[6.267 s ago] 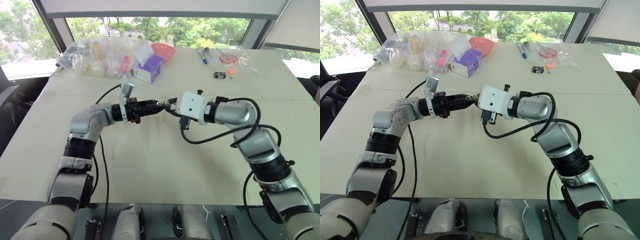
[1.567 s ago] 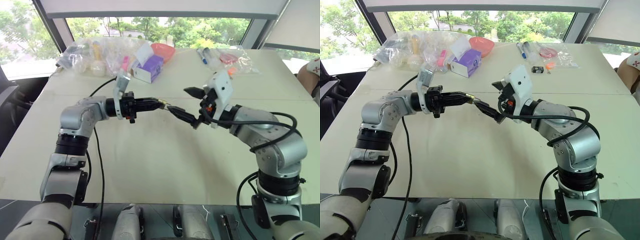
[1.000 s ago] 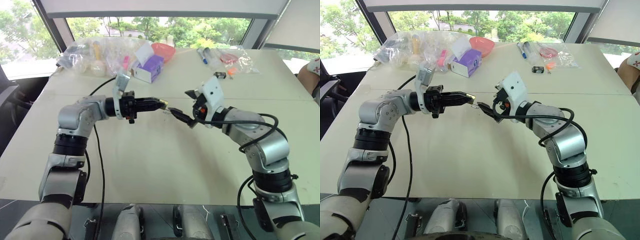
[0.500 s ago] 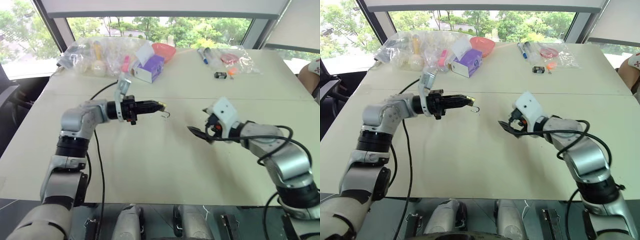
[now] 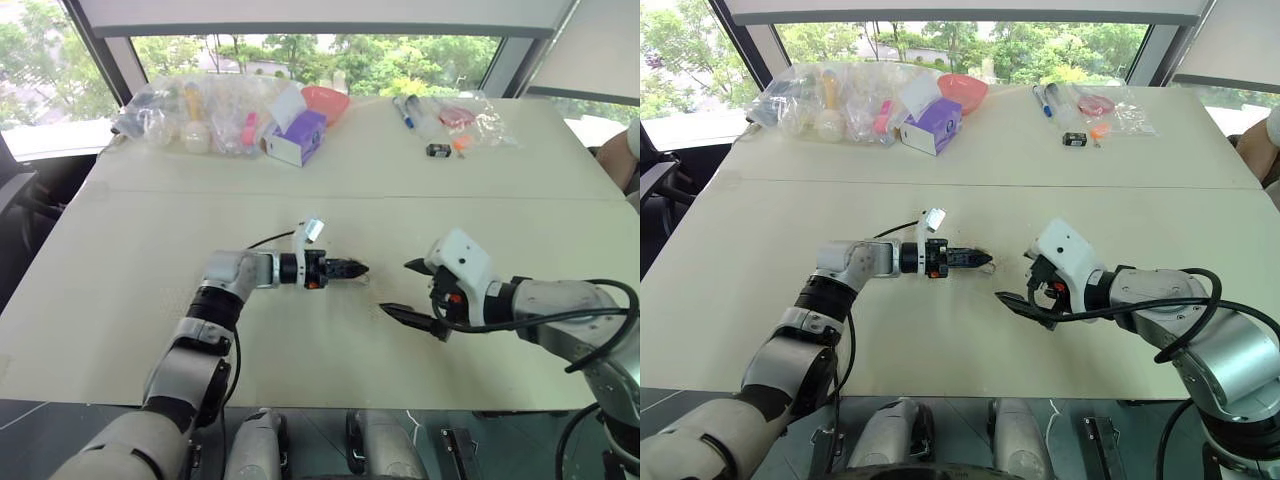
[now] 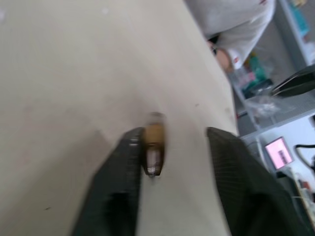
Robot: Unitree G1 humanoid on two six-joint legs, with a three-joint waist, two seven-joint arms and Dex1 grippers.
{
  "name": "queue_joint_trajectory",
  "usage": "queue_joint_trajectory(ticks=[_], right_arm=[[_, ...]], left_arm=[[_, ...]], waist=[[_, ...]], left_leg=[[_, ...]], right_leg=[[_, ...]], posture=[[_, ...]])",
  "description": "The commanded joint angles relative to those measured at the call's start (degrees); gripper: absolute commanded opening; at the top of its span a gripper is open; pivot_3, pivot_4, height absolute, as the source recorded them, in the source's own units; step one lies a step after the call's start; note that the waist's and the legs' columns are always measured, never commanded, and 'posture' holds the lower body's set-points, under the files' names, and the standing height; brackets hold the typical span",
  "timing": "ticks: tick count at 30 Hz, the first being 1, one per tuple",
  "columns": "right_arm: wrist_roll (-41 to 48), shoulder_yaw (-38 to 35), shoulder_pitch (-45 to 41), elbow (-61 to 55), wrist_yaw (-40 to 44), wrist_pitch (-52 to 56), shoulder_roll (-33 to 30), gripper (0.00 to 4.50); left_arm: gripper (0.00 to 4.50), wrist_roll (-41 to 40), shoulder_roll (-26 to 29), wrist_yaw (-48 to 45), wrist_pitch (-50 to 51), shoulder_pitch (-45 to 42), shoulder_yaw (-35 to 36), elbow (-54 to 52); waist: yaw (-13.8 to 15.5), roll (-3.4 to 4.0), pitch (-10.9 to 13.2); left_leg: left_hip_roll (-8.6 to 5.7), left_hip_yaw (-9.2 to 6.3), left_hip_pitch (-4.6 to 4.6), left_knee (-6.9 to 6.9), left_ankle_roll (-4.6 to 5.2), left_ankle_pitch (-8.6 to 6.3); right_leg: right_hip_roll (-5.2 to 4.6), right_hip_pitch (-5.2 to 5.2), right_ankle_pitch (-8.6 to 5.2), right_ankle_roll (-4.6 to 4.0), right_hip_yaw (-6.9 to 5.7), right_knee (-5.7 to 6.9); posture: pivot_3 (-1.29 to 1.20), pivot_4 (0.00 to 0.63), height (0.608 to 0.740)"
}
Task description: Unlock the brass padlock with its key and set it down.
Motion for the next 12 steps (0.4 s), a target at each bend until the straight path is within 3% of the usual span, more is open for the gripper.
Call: queue_joint_trajectory(ticks=[1, 2, 7, 12], right_arm=[[-0.2, -1.0, -0.2, -0.5, -1.4, -0.8, -0.3, 4.50], [-0.3, -1.0, -0.2, -0.4, -1.8, -0.9, -0.3, 4.50], [-1.6, -2.5, 0.7, 1.0, -3.3, -2.0, -1.0, 4.50], [-5.0, -4.1, 2.5, 3.3, -7.3, -9.2, 3.9, 4.50]], left_arm=[[3.96, 1.4, 0.0, -0.2, -1.6, -2.3, 0.3, 1.0], [4.47, 1.7, 0.4, -0.3, -1.8, -2.5, 0.4, 1.0], [4.47, 8.7, 10.4, -0.8, -9.7, 0.0, -2.8, -9.9], [4.47, 6.6, 18.9, -2.1, -11.0, 6.3, 0.6, -27.1]], waist=[[0.1, 0.00, 0.0], [0.1, 0.00, 0.0], [-0.6, -0.01, 0.0], [-0.1, 0.01, 0.0]], left_leg=[[0.00, 0.00, 0.00, 0.02, 0.00, 0.00], [-0.01, 0.00, 0.01, 0.04, 0.00, 0.00], [0.05, 0.01, 0.04, 0.00, 0.00, 0.00], [0.19, 0.04, 0.03, -0.06, -0.14, 0.08]], right_leg=[[-0.01, 0.01, 0.00, 0.00, 0.00, 0.00], [-0.02, 0.03, 0.00, 0.00, 0.00, 0.00], [0.03, 0.01, 0.00, -0.01, 0.02, 0.03], [0.12, -0.06, -0.01, -0.03, 0.05, 0.05]], posture=[[0.00, 0.150, 0.734], [0.00, 0.150, 0.734], [0.00, 0.150, 0.734], [0.00, 0.150, 0.734]])
